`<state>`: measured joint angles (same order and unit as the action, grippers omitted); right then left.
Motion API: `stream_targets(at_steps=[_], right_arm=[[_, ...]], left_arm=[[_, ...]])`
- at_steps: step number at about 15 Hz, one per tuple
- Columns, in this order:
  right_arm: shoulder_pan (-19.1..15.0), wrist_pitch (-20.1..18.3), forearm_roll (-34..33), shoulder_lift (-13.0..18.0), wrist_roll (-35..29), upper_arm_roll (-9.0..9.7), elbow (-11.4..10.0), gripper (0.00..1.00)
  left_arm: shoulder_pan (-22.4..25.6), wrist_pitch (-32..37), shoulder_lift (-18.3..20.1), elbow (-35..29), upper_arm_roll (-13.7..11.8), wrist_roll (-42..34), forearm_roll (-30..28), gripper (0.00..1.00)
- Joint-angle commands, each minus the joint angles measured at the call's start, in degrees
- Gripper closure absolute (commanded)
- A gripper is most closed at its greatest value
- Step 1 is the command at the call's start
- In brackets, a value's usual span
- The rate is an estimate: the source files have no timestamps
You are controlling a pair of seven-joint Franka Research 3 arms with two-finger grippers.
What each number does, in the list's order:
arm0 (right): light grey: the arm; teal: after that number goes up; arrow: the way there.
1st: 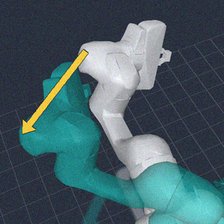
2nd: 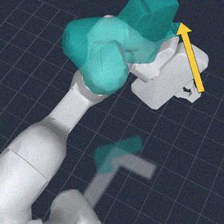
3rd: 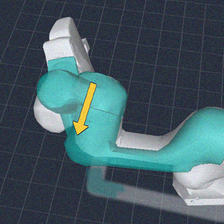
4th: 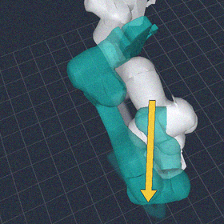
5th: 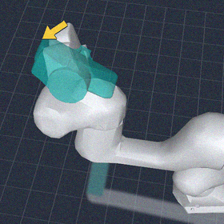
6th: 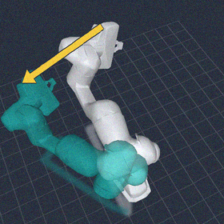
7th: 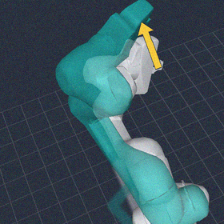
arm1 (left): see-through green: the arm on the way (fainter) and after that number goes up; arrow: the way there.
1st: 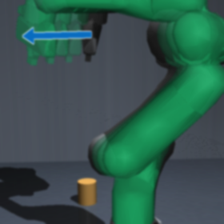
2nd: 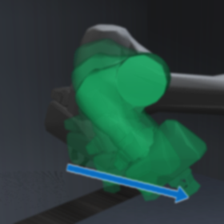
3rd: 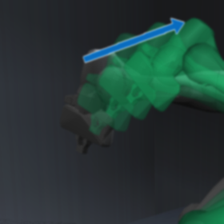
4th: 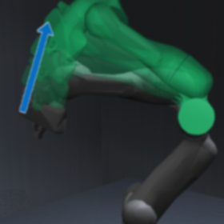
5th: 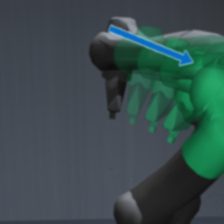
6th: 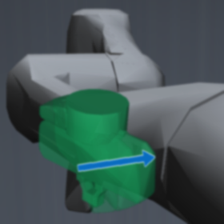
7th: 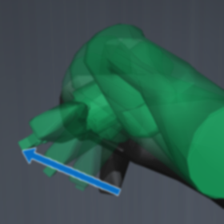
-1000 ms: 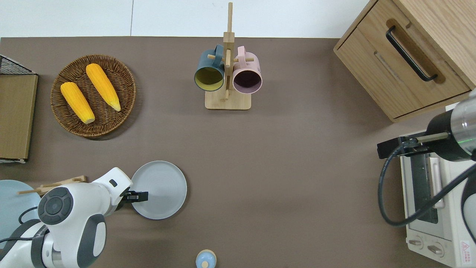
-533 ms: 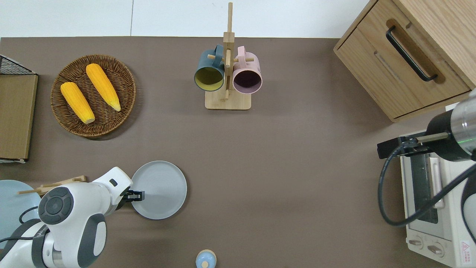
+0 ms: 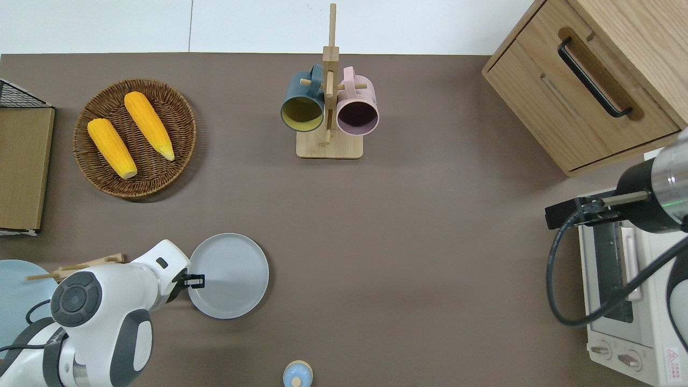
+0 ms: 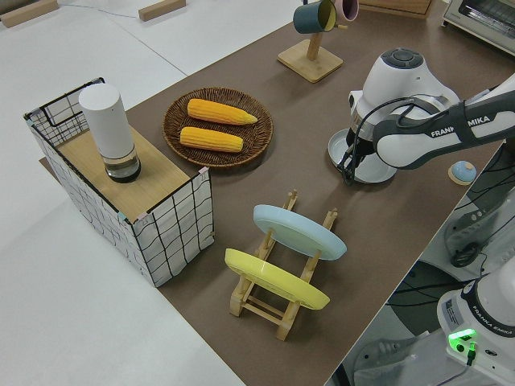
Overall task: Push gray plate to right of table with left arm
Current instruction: 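Push the gray plate with the left gripper toward the toaster oven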
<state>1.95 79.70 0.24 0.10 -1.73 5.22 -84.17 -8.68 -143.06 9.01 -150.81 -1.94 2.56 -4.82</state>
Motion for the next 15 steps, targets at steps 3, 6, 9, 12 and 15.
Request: stream_targets(at_steps=[3, 6, 9, 12, 15], right_arm=[[-0.63, -0.69, 0.46, 0.43, 0.15, 0.32, 0.05, 0.017], [-0.63, -0.69, 0.46, 0.43, 0.15, 0.23, 0.06, 0.017], [-0.63, -0.69, 0.46, 0.43, 0.15, 0.32, -0.03, 0.017], [-0.63, -0.69, 0.46, 0.43, 0.15, 0.32, -0.03, 0.017], [-0.63, -0.69, 0.46, 0.43, 0.15, 0.23, -0.03, 0.017]], left_arm=[[-6.68, -2.93, -3.29, -0.18, -0.35, 2.96, -5.28, 1.0], [-10.99, -4.51, -4.96, 0.43, -0.35, 8.58, -5.28, 1.0], [-15.03, -4.6, -7.33, 2.89, -0.35, 13.94, -5.2, 1.0], [-18.38, -4.6, -8.92, 4.82, -0.35, 18.7, -4.85, 1.0], [-21.8, -4.69, -11.72, 7.45, -0.26, 22.83, -4.76, 1.0]])
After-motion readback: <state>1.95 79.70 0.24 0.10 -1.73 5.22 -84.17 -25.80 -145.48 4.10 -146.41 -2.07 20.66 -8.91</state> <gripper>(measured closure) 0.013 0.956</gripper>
